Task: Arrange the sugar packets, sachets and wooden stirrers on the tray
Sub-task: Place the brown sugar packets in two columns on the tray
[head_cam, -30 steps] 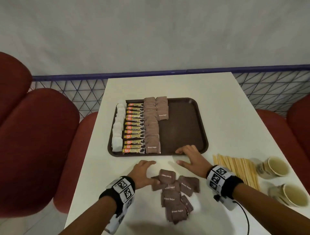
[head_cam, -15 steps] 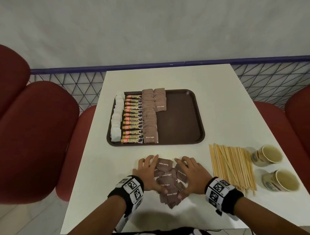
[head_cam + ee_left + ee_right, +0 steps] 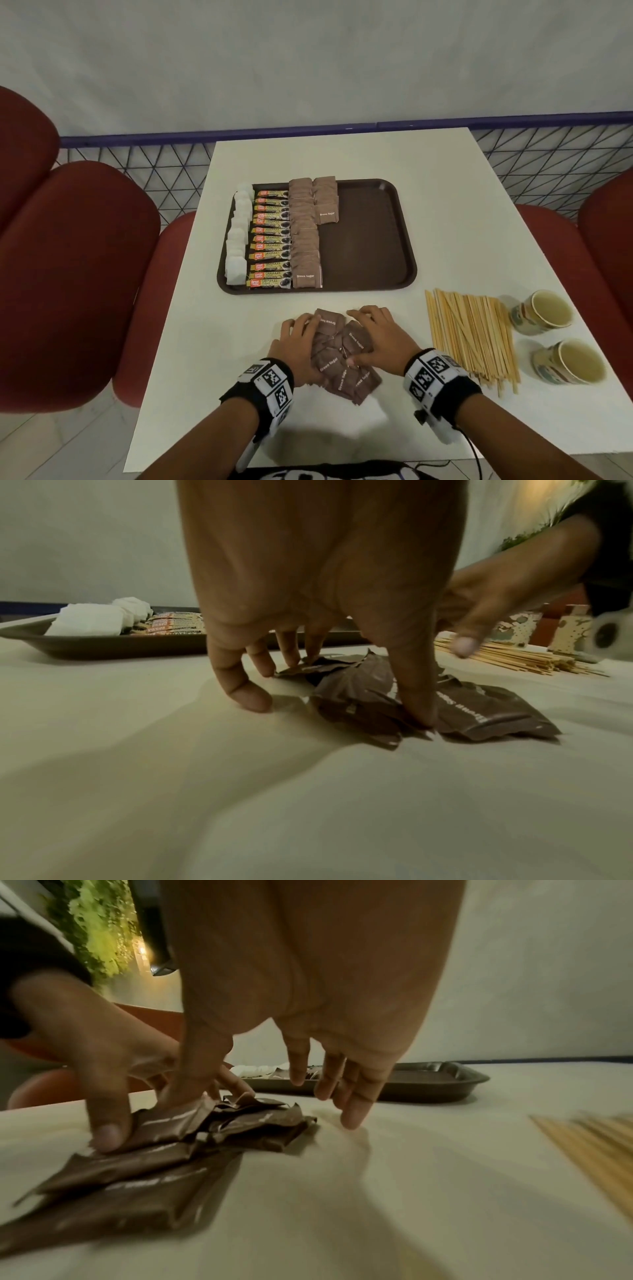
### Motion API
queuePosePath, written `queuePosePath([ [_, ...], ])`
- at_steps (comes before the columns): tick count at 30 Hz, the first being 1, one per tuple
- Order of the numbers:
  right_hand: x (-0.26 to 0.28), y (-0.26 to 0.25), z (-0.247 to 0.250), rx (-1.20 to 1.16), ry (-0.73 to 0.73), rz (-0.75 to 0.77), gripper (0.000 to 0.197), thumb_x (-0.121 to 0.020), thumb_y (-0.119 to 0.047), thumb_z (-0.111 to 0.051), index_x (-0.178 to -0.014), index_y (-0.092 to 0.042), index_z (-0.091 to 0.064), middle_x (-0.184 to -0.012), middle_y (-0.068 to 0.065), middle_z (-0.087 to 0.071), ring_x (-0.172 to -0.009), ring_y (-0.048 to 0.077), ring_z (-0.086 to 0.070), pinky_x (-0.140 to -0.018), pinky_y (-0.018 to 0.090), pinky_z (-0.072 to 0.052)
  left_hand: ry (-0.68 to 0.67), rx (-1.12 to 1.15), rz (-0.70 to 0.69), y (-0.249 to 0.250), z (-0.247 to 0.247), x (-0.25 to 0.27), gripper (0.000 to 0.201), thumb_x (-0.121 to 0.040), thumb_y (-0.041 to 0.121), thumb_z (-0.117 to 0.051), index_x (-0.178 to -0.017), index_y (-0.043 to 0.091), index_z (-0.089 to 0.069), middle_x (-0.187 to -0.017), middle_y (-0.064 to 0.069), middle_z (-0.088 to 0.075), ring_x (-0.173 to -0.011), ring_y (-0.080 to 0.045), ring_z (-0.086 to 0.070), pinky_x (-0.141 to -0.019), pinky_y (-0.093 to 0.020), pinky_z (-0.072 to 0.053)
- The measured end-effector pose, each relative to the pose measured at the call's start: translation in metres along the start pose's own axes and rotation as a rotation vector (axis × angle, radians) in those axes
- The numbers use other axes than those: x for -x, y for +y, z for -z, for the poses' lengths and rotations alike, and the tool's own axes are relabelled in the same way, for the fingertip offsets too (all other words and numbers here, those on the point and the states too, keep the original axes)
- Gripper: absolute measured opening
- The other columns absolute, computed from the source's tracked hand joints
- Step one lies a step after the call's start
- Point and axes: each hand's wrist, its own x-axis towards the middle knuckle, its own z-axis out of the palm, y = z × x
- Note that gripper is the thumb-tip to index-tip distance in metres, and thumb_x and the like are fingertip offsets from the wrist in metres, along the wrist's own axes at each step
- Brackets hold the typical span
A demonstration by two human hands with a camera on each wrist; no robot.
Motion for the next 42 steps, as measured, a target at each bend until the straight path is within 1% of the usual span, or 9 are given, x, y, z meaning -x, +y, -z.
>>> queuePosePath([
  [3,0.015,0.007,0.001,0.156,-0.067,0.008,0.107,-0.062,-0.047,-0.079,-0.146,-0.024,-0.017,-0.142,0.003,-0.025,-0.129,0.021,-0.026,-0.107,0.032,-0.034,0.024,0.075,-0.011,-0.003,0.001,-0.003,0.106,-0.066,0.046,-0.077,-0.147,0.022,-0.014,-0.150,0.003,-0.017,-0.136,-0.025,-0.017,-0.106,-0.043,-0.038],
  [6,0.022,0.005,-0.011,0.188,-0.078,0.011,0.108,-0.063,-0.038,-0.080,-0.147,-0.023,-0.013,-0.142,0.006,-0.024,-0.128,0.023,-0.028,-0.106,0.032,-0.036,0.053,0.143,-0.019,-0.005,-0.002,-0.004,0.100,-0.066,0.042,-0.077,-0.146,0.024,-0.019,-0.149,0.002,-0.020,-0.135,-0.025,-0.017,-0.108,-0.041,-0.036],
  [15,0.004,-0.006,-0.024,-0.125,0.080,-0.013,0.060,-0.082,-0.002,-0.057,-0.138,-0.010,-0.036,-0.131,0.010,-0.041,-0.122,0.023,-0.040,-0.103,0.021,-0.031,0.092,0.207,-0.034,-0.007,-0.003,-0.006,0.081,-0.070,0.035,-0.076,-0.138,0.025,-0.033,-0.138,-0.001,-0.030,-0.124,-0.025,-0.027,-0.106,-0.033,-0.033],
  [21,-0.004,-0.004,-0.018,-0.267,0.184,-0.049,0.052,-0.084,0.008,-0.048,-0.134,-0.004,-0.042,-0.130,0.013,-0.048,-0.123,0.023,-0.047,-0.098,0.009,-0.026,0.083,0.426,-0.061,-0.014,0.002,-0.005,0.079,-0.066,0.020,-0.081,-0.133,0.021,-0.040,-0.135,-0.004,-0.032,-0.125,-0.023,-0.034,-0.104,-0.027,-0.035],
  [26,-0.013,0.001,-0.012,-0.326,0.174,-0.152,0.046,-0.086,-0.001,-0.051,-0.132,-0.010,-0.047,-0.128,0.013,-0.047,-0.124,0.027,-0.044,-0.106,0.033,-0.037,0.020,0.430,-0.012,-0.034,0.004,-0.002,0.100,-0.057,0.022,-0.087,-0.140,0.021,-0.032,-0.138,-0.005,-0.030,-0.130,-0.023,-0.032,-0.108,-0.035,-0.035],
  [31,-0.024,-0.013,-0.012,-0.170,0.085,-0.241,0.054,-0.089,-0.045,-0.053,-0.138,-0.027,-0.038,-0.132,0.007,-0.038,-0.126,0.026,-0.031,-0.108,0.038,-0.032,-0.045,0.341,-0.002,-0.030,-0.001,0.000,0.104,-0.058,0.023,-0.086,-0.142,0.020,-0.024,-0.132,-0.007,-0.031,-0.126,-0.023,-0.037,-0.105,-0.033,-0.039],
  [33,-0.030,-0.022,-0.013,-0.102,0.064,-0.255,0.058,-0.087,-0.051,-0.052,-0.138,-0.030,-0.036,-0.132,0.006,-0.035,-0.126,0.027,-0.030,-0.105,0.041,-0.035,-0.024,0.342,0.006,-0.026,-0.002,-0.001,0.104,-0.060,0.020,-0.085,-0.143,0.019,-0.022,-0.132,-0.007,-0.032,-0.124,-0.024,-0.040,-0.103,-0.033,-0.040],
  [38,-0.040,-0.033,-0.019,-0.022,0.043,-0.238,0.041,-0.084,-0.030,-0.061,-0.124,-0.031,-0.049,-0.127,0.004,-0.038,-0.120,0.026,-0.034,-0.100,0.041,-0.040,0.033,0.436,0.031,-0.026,0.003,-0.005,0.095,-0.067,0.013,-0.080,-0.143,0.016,-0.023,-0.134,-0.009,-0.037,-0.121,-0.025,-0.046,-0.101,-0.032,-0.041],
  [42,-0.042,-0.029,-0.015,-0.164,0.051,-0.191,0.029,-0.086,-0.017,-0.057,-0.112,-0.027,-0.062,-0.121,0.005,-0.047,-0.120,0.024,-0.039,-0.094,0.024,-0.028,0.066,0.457,0.012,-0.029,0.005,-0.007,0.084,-0.072,0.014,-0.077,-0.141,0.018,-0.030,-0.128,-0.010,-0.043,-0.117,-0.024,-0.047,-0.097,-0.027,-0.039],
])
